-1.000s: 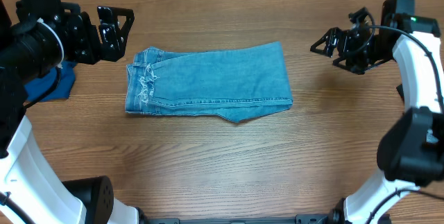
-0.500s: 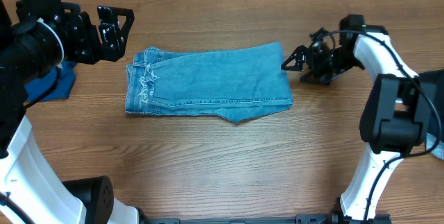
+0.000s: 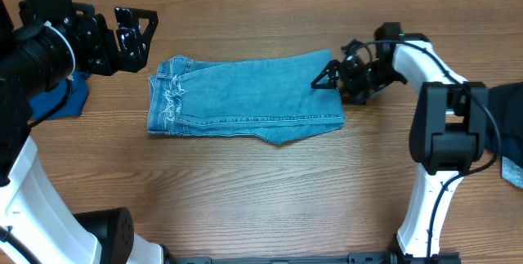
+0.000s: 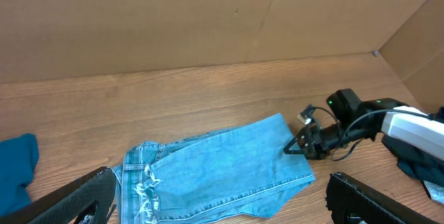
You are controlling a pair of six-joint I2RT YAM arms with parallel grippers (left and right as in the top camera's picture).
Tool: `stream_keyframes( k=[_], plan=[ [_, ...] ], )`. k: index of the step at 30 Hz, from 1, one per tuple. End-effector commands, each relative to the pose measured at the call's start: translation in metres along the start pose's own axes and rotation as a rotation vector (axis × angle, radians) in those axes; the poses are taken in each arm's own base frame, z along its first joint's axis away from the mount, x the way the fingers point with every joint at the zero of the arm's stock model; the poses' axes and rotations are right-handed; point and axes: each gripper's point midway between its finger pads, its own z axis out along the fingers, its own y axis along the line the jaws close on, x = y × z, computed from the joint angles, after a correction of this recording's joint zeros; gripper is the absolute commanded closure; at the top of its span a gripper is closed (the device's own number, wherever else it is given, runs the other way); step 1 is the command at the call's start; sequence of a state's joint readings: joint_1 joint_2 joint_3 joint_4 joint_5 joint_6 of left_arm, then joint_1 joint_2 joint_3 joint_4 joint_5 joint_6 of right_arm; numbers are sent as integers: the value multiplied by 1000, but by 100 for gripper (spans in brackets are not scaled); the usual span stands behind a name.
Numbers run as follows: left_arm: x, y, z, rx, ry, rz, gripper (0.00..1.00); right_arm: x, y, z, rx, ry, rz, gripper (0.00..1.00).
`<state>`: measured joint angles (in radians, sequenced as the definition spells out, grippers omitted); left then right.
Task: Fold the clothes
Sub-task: 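Lower the right gripper onto the folded right edge and grasp it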
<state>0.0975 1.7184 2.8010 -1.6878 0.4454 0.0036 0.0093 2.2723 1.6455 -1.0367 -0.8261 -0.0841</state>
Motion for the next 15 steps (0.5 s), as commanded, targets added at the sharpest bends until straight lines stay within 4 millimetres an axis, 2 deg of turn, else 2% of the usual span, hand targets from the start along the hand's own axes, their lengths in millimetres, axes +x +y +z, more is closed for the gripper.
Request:
stream_keyframes(
  k=[1,8,10,13,15],
  plan=[
    [1,-2,3,18,9,9,0,10,-1,28,1,62,7,9],
    [1,-2,3,18,9,10,0,10,0,28,0,64,10,53],
    [1,-2,3,18,9,9,0,9,-2,23,-1,57,47,59],
    [1,-2,3,18,9,9,0,6,-2,8,-5,28,74,72],
    [1,-2,3,18,8,9,0,2,4,-7,-6,-3,65,73]
  ],
)
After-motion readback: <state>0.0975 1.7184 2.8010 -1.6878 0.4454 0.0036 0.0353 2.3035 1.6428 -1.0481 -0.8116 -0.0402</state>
